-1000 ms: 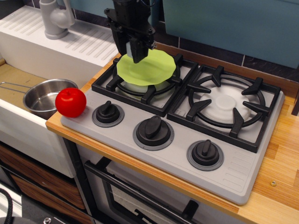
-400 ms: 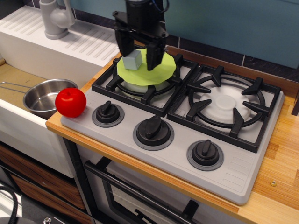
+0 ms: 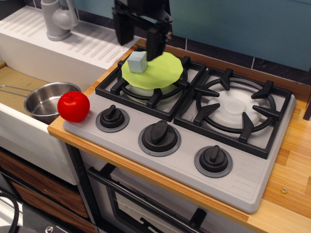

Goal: Put cube on plate and smalltomato in pot or pan in sink

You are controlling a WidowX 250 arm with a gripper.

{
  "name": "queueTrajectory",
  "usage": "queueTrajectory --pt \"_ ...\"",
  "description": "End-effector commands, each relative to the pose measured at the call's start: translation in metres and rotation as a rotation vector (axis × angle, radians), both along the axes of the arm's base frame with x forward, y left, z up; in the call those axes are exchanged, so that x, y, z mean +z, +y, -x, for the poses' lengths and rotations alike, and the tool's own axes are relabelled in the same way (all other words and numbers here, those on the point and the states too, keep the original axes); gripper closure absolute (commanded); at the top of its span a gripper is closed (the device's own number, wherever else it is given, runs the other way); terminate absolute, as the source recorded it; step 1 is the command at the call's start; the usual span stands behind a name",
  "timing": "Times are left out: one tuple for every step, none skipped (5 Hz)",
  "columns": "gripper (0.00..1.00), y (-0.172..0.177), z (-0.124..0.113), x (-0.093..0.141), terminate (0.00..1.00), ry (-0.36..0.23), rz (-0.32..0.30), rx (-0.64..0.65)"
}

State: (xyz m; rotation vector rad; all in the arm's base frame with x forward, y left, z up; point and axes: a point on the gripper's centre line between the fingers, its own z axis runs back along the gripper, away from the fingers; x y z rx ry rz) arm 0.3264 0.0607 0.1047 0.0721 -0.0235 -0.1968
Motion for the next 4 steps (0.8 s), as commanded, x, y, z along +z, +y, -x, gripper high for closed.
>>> queueTrajectory --pt "0.0 0.003 -0.008 0.029 0.0 -0.091 -0.016 0.008" --pt "0.0 0.003 -0.008 0.029 0.0 -0.091 -0.016 0.008" --pt "0.0 0.003 -0.008 0.029 0.0 -0.091 -0.016 0.008" --pt "0.0 0.024 0.019 0.032 0.0 -0.118 0.017 0.06"
